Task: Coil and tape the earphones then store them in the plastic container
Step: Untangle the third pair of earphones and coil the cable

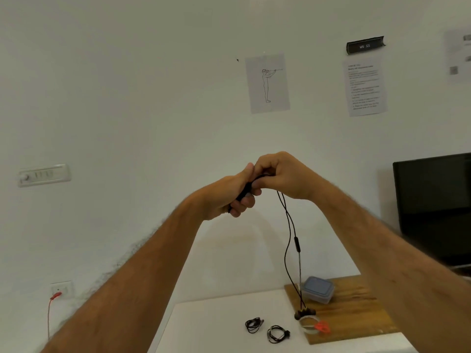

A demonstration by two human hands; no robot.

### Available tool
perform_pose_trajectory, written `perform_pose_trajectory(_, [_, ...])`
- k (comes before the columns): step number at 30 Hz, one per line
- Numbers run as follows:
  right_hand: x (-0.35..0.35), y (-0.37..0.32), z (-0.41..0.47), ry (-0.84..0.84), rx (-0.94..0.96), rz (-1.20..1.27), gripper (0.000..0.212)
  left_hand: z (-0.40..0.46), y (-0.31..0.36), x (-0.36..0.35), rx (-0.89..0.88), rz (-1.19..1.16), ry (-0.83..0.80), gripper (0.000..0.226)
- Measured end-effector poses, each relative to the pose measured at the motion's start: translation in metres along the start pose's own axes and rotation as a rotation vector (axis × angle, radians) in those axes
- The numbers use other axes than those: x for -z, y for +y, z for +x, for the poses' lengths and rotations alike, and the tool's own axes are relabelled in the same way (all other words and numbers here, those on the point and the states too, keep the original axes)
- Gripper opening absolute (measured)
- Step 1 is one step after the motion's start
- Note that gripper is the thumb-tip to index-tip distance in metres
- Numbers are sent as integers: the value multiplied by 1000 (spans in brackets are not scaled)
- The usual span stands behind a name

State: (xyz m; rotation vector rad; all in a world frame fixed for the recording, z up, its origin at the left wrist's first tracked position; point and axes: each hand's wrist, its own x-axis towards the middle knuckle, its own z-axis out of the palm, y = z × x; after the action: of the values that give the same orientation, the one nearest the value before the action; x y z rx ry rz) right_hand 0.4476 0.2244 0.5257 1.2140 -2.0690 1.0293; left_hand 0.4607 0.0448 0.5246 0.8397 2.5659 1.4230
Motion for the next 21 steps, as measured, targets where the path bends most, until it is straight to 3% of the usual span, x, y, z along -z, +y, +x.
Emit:
perform_pose_trajectory(5, [-3,21,2,118,-45,230,18,2,4,-1,10,-90,-7,48])
perform_pose_trajectory(14, [-23,35,7,266,-149,715,9,8,10,-4,-105,-568,-82,39])
perform_pose_trajectory(17, [-35,36,7,277,-196,791,22,10,11,-4,-134,-713,-56,39])
perform_pose_trajectory(21, [-54,34,4,288,-258,751,11,11,14,-5,-206,-822,39,36])
